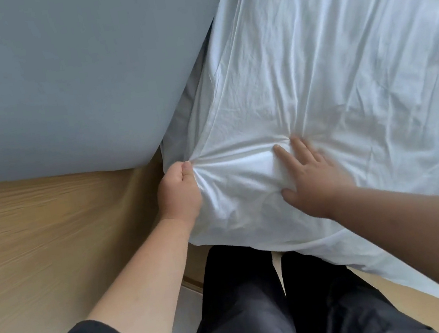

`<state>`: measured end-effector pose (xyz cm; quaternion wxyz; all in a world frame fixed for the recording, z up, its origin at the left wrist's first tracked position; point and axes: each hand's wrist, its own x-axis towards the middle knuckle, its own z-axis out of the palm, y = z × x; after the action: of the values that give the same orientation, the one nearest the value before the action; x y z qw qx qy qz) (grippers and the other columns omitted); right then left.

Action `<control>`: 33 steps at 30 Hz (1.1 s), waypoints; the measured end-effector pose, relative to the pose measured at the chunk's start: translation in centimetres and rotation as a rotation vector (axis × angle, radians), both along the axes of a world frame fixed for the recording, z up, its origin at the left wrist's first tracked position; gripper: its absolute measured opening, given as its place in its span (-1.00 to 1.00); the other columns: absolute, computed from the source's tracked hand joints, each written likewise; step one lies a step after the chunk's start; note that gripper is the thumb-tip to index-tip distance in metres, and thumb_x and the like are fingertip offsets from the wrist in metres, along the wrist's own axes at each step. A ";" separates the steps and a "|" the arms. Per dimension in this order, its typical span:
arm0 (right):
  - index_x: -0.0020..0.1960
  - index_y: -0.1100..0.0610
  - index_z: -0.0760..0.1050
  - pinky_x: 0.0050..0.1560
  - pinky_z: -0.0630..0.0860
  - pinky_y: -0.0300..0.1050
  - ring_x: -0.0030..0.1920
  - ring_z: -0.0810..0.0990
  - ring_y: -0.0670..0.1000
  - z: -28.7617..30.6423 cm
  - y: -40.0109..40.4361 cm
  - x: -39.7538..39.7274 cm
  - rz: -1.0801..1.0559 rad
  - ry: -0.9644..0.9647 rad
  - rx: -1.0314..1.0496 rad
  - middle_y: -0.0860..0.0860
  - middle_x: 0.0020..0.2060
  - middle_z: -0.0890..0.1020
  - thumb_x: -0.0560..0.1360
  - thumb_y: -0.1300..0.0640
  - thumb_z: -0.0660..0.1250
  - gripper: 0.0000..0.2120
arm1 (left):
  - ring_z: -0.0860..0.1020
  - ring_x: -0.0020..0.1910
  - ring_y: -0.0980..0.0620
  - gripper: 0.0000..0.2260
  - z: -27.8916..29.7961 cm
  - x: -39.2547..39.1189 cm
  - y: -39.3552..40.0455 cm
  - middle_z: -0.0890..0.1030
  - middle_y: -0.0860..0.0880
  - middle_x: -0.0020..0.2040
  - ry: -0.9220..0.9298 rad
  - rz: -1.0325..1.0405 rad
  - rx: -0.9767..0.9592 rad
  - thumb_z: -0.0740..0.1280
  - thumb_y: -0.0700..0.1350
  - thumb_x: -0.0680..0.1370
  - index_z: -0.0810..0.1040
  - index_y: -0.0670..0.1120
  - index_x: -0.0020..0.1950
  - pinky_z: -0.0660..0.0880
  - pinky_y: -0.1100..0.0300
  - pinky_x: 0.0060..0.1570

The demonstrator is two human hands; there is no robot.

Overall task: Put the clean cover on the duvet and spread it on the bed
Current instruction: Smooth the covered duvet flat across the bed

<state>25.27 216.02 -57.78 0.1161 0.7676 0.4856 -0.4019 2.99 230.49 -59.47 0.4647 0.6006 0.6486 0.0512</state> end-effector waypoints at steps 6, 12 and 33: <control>0.65 -0.08 -0.16 0.55 -0.32 -0.08 0.63 -0.27 0.01 2.3 -2.4 -0.4 0.030 -0.036 0.127 0.01 0.64 -0.21 0.56 -0.17 0.22 -0.18 | 0.54 -0.04 -0.19 -0.70 0.4 -4.4 4.0 0.61 -0.06 -0.09 0.144 -0.174 -0.020 0.15 -0.01 0.70 0.56 -0.15 -0.05 0.40 0.09 -0.14; 0.66 -0.01 -0.07 0.59 -0.23 -0.03 0.63 -0.22 0.00 1.0 -1.4 0.2 -0.037 -0.026 0.175 0.00 0.65 -0.13 0.57 -0.08 0.20 -0.25 | 0.41 -0.32 -0.18 -0.66 -1.9 -5.2 4.5 0.47 -0.11 -0.31 0.345 -0.313 0.175 0.11 -0.02 0.71 0.40 -0.17 -0.18 0.26 0.09 -0.35; 0.37 0.01 -0.75 0.54 -0.41 0.21 0.52 -0.55 0.11 -1.7 -5.1 2.2 0.228 -0.066 -0.123 0.05 0.42 -0.63 0.49 -0.37 0.22 0.16 | 0.61 0.00 0.02 -0.79 -1.2 -8.0 2.5 0.65 0.12 0.00 0.319 -0.509 -0.430 0.51 0.11 0.48 0.61 0.14 0.06 0.47 0.13 -0.06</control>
<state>27.48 210.95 -59.51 0.2235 0.7117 0.5401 -0.3897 -4.97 233.02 -60.71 0.4712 0.6317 0.5388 -0.2977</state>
